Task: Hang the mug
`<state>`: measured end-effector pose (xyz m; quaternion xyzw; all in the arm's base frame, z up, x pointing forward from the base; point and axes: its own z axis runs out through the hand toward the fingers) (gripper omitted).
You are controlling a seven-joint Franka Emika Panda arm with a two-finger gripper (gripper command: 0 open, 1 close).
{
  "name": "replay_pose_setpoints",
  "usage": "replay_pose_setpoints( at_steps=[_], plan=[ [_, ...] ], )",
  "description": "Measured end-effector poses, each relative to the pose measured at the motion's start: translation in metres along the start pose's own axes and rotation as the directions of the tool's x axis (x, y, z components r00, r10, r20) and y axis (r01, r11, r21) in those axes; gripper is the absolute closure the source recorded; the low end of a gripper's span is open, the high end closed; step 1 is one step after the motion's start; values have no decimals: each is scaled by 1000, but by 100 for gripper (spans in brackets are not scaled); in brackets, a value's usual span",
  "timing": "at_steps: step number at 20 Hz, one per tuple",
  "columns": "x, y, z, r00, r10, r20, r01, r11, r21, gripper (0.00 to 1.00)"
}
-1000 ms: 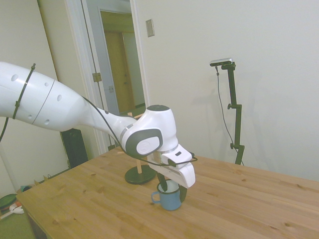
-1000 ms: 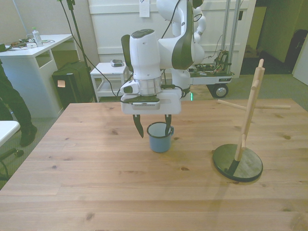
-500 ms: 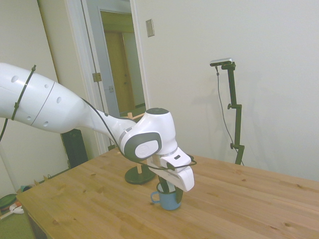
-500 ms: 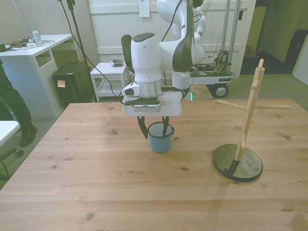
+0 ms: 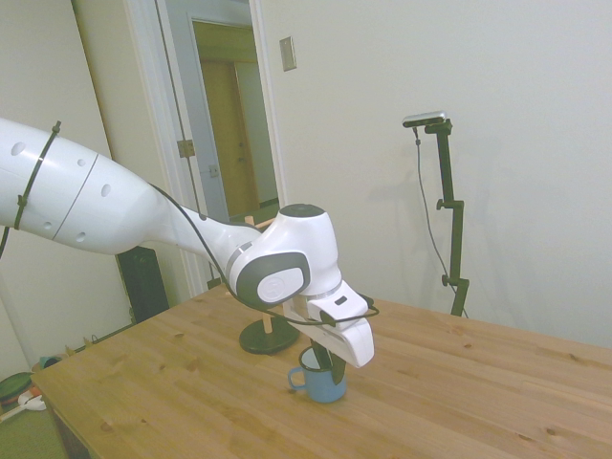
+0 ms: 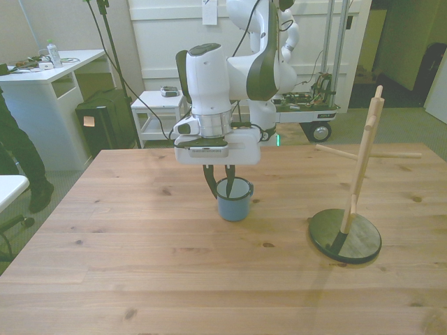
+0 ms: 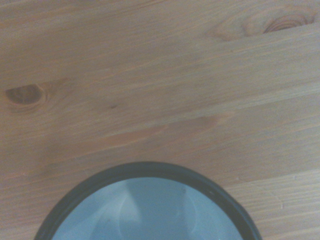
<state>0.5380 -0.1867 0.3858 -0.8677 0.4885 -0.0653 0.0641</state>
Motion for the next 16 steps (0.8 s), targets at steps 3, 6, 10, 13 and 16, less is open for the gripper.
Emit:
replay_pose_setpoints(
  at_steps=[3, 6, 10, 13, 16],
  plan=[
    [1, 1, 0, 1000, 3, 0, -3, 1000, 0, 100],
    [2, 2, 0, 1000, 5, -1, -5, 1000, 0, 100],
    [2, 3, -1, 1000, 5, -1, -5, 1000, 0, 100],
    [1, 1, -8, 1000, 2, -7, -2, 1000, 9, 100],
    [-3, -2, -29, 1000, -4, -21, 5, 999, 32, 100]
  ],
)
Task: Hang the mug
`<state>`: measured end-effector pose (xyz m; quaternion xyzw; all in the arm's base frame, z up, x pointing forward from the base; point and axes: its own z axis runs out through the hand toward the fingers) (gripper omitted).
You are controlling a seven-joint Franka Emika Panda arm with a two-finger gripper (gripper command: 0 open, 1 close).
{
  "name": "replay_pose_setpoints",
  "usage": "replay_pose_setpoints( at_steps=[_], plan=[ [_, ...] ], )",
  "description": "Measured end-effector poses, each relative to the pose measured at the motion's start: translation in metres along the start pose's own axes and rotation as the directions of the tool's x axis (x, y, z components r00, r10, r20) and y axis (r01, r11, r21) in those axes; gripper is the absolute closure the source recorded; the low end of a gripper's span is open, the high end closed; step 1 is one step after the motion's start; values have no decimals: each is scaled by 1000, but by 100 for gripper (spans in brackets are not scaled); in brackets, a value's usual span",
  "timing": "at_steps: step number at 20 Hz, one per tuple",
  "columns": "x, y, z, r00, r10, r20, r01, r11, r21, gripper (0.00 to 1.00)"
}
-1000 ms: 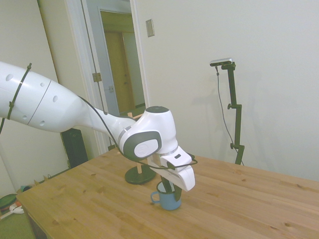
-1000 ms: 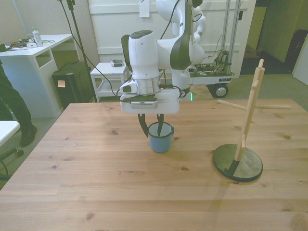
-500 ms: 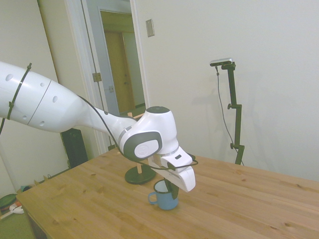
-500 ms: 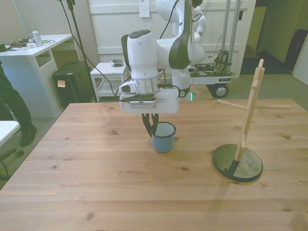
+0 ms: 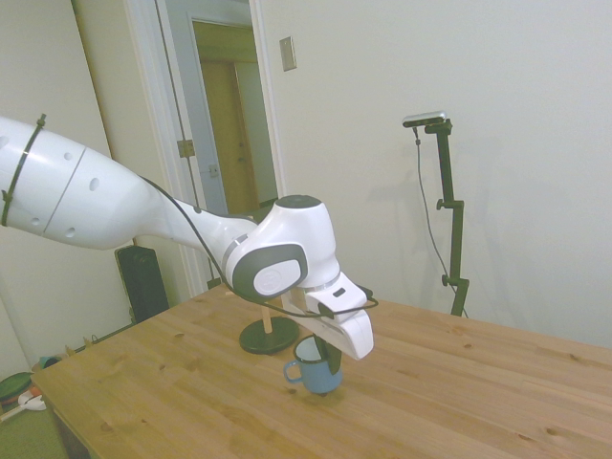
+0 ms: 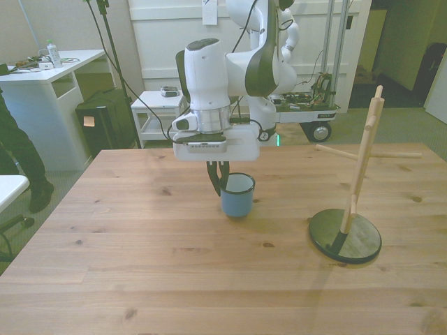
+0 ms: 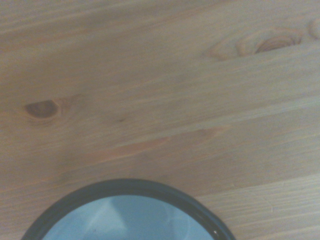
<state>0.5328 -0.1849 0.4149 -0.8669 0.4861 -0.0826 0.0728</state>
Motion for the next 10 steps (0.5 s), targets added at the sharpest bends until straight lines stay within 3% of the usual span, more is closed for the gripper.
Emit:
replay_pose_setpoints(
  at_steps=[10],
  plan=[
    [-6, -12, -92, 999, -20, -37, 21, 999, 29, 100]
  ],
)
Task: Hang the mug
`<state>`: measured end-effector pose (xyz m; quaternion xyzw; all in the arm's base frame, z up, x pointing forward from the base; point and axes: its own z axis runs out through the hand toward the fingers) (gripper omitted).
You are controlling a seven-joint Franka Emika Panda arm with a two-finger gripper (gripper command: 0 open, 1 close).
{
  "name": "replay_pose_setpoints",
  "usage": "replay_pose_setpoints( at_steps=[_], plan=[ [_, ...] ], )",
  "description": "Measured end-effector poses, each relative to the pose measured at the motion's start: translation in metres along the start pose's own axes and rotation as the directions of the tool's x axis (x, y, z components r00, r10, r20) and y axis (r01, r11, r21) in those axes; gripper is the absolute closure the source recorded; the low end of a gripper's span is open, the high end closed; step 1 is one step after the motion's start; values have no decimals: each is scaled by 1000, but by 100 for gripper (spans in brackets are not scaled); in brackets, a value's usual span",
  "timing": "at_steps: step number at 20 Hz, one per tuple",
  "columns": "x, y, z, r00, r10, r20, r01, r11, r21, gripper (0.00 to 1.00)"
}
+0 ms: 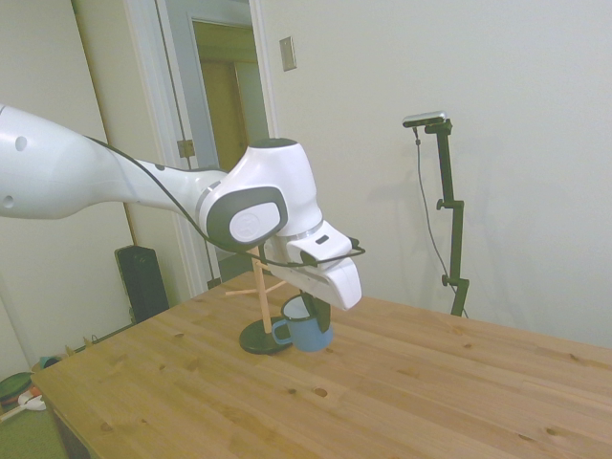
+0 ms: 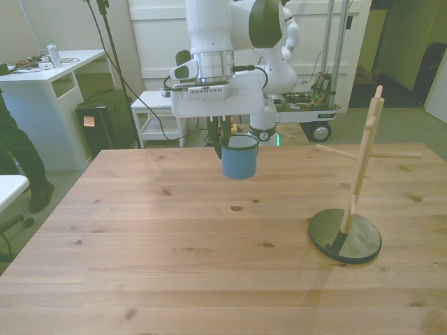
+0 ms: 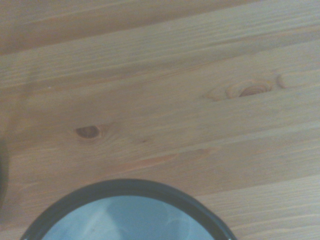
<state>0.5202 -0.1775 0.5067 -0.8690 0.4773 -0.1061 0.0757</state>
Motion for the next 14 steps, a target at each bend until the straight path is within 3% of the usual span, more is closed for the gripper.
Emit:
replay_pose_setpoints(
  at_steps=[14],
  plan=[
    [18, -52, -55, 998, -52, -32, 52, 999, -1, 100]
  ],
)
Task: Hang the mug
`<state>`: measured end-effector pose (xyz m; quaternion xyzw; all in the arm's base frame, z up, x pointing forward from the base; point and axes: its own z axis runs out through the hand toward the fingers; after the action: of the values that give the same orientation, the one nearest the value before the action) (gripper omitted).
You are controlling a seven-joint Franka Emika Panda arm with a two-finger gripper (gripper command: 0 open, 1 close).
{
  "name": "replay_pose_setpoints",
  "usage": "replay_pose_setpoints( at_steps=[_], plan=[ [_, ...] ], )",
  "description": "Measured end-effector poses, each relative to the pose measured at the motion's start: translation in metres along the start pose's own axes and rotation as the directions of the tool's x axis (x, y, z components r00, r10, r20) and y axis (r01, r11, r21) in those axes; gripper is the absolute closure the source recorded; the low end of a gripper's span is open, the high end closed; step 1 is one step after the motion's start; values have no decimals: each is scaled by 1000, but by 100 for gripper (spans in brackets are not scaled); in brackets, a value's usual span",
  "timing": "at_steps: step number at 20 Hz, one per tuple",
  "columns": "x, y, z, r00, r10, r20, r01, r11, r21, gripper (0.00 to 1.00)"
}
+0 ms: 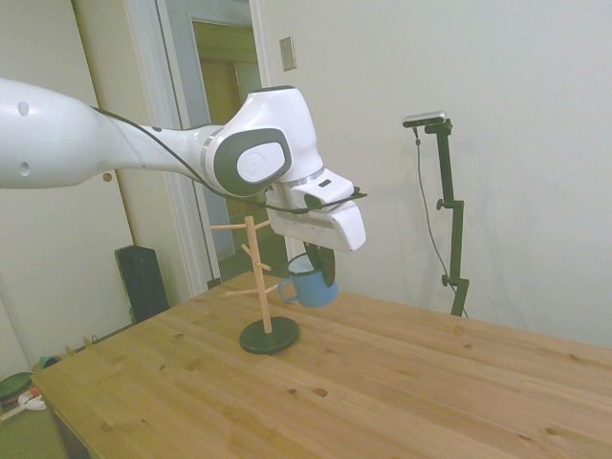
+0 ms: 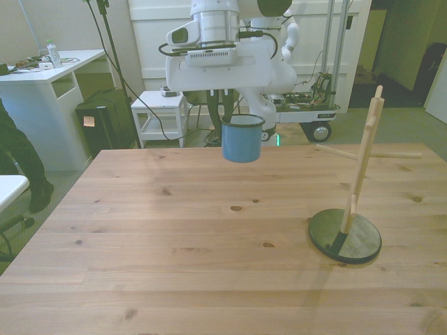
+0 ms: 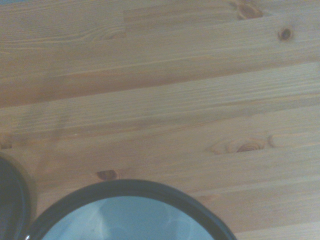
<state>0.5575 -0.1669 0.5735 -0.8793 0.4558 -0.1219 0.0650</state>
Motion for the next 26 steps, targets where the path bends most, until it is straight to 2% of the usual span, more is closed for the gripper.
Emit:
replay_pose_setpoints(
  at_steps=[11, 26],
  plan=[
    [-7, -41, -17, 1000, -19, -7, 19, 1000, 3, 100],
    [-26, -77, -2, 1000, -26, 5, 26, 1000, -9, 100]
  ],
)
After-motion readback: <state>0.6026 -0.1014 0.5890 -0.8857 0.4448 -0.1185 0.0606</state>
